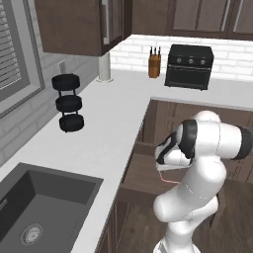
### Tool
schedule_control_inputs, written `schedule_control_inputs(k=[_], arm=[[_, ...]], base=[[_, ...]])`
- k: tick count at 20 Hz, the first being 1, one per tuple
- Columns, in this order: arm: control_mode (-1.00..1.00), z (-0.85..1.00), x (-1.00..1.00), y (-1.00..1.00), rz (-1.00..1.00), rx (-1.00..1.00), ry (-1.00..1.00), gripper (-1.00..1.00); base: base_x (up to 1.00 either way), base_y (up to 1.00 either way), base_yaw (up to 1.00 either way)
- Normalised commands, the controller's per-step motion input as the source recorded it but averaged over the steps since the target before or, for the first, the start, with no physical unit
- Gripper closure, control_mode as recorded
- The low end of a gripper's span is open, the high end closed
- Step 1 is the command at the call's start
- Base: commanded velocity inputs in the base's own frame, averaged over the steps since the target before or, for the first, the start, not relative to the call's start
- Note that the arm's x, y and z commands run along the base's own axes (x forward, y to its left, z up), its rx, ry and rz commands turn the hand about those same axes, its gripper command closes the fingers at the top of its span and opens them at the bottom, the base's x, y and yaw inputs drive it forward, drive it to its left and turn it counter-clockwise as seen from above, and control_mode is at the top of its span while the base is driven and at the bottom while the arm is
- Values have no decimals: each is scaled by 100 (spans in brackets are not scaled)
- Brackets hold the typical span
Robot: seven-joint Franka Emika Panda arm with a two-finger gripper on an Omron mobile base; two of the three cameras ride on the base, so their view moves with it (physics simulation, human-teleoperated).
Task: Take a straw from the drawer in front and place it inside the glass cup on the dining counter.
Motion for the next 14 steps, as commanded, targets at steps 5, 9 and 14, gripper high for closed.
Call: schedule_control_inputs(k=[5,9,14], arm=[[-100,-43,41,11,11,-1,0,-100],[-100,-39,42,0,6,0,1,-100],[-100,-38,28,0,2,0,2,-100]], base=[[0,0,0],[0,0,0],[0,0,0]])
